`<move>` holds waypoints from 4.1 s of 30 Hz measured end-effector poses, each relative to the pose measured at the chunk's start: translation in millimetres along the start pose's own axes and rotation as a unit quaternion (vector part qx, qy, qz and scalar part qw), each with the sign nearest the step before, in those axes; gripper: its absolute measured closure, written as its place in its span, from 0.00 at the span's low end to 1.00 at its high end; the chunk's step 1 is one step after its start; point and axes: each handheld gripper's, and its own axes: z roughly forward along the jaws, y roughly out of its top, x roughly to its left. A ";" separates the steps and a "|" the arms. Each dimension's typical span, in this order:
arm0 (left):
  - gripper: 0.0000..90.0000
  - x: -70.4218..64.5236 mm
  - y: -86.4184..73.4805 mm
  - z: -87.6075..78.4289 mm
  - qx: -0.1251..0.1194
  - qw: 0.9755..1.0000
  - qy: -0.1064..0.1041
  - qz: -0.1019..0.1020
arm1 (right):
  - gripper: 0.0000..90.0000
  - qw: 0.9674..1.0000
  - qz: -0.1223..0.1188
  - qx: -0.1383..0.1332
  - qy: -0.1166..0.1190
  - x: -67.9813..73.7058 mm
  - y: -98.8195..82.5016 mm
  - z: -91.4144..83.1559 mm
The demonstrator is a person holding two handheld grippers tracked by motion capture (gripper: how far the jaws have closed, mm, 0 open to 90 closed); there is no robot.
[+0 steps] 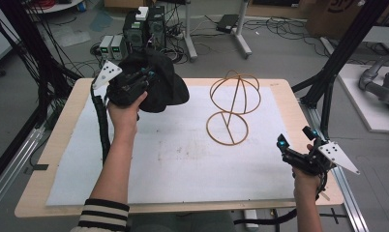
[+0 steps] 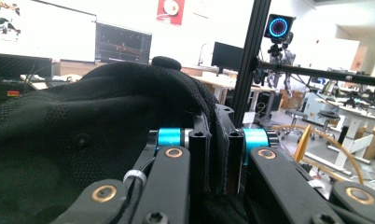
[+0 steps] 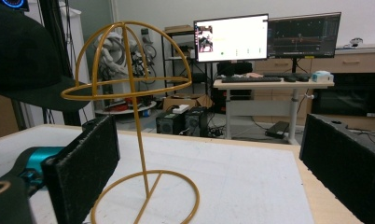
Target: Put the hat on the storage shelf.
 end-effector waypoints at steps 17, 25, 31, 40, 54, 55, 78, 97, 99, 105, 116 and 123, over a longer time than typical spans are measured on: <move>0.94 -38.0 40.2 30.2 -0.032 0.999 0.005 0.018 | 0.05 1.000 0.006 -0.004 0.000 -2.2 1.0 -2.0; 0.94 -51.2 52.0 41.9 -0.056 0.998 0.005 0.017 | 0.05 1.000 0.007 -0.006 -0.003 -4.0 1.4 -3.1; 0.94 -63.8 57.9 51.9 -0.082 0.997 -0.002 0.007 | 0.05 1.000 0.008 -0.007 -0.003 -3.5 0.9 -2.8; 0.94 -71.6 53.2 65.2 -0.098 0.995 -0.013 -0.029 | 0.05 1.000 0.009 -0.007 -0.002 -3.0 1.0 -3.0; 0.94 -97.8 44.1 86.7 -0.118 0.990 -0.053 -0.058 | 0.05 1.000 0.006 -0.006 -0.006 -5.8 1.5 -9.9; 0.94 -99.3 43.3 88.2 -0.120 0.989 -0.057 -0.060 | 0.05 1.000 0.008 -0.006 -0.005 -6.0 1.6 -10.5; 0.94 -146.8 5.8 126.7 -0.052 0.994 -0.098 -0.024 | 0.05 1.000 0.006 -0.012 -0.011 -11.2 3.8 -15.2; 0.49 -141.8 -7.3 128.8 -0.029 0.998 -0.059 0.007 | 0.05 1.000 0.003 -0.011 -0.009 -10.1 4.2 -14.5; 0.48 -140.8 -6.4 127.8 -0.032 0.998 -0.057 0.004 | 0.05 1.000 0.004 -0.010 -0.010 -9.4 4.0 -14.4; 0.44 -138.3 -2.3 123.8 -0.036 0.998 -0.046 0.017 | 0.05 1.000 0.003 -0.009 -0.008 -9.1 3.3 -13.7; 0.36 -136.9 11.0 111.6 -0.030 0.996 0.022 0.086 | 0.05 1.000 0.002 -0.005 -0.005 -6.6 2.6 -12.3; 0.33 -127.4 16.2 99.2 -0.030 0.994 0.030 0.102 | 0.05 1.000 0.002 -0.007 -0.002 -4.5 3.3 -11.4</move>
